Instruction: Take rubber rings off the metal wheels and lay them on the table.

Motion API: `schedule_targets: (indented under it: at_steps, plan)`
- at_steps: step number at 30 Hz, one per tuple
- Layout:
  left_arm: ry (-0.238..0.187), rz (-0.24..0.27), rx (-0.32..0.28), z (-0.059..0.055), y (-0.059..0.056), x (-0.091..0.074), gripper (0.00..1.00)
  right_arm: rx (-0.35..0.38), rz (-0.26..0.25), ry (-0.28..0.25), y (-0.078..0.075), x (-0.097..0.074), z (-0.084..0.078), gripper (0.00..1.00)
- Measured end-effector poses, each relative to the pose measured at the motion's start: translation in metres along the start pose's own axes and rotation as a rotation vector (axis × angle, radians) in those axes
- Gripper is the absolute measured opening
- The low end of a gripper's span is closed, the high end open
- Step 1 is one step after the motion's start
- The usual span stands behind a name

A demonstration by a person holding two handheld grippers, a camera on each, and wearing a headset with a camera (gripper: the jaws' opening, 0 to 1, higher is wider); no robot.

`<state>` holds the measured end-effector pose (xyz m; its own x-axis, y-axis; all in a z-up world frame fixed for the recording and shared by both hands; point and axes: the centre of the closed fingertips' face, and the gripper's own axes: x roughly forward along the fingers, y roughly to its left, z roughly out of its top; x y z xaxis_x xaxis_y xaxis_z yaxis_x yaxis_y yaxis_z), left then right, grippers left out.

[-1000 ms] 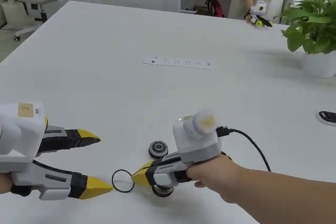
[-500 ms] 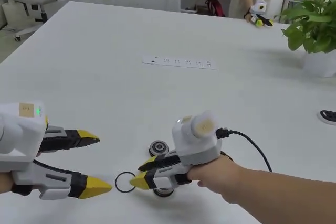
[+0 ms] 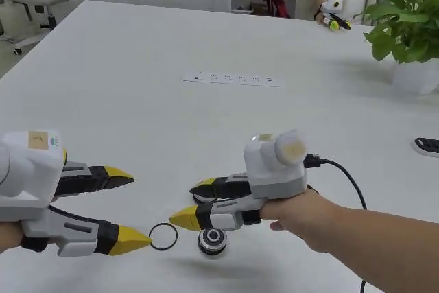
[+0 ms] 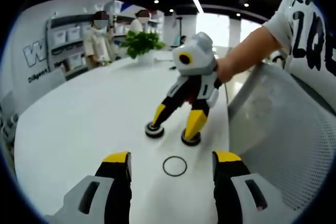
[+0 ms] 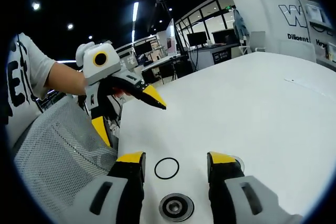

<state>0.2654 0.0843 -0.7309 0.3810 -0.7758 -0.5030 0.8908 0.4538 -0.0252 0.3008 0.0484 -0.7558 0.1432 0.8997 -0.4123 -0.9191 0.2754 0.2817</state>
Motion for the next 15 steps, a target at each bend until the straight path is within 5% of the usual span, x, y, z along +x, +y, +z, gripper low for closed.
schedule_targets:
  at_steps: [3, 15]
  plan:
    - [-0.001, -0.003, 0.003, 0.002, 0.000, 0.001, 0.64, -0.009, -0.003, -0.043, -0.002, -0.009, 0.008, 0.46]
    - [-0.008, -0.027, 0.025, 0.014, -0.003, 0.013, 0.63, -0.040, 0.009, -0.037, 0.002, -0.036, 0.007, 0.53]
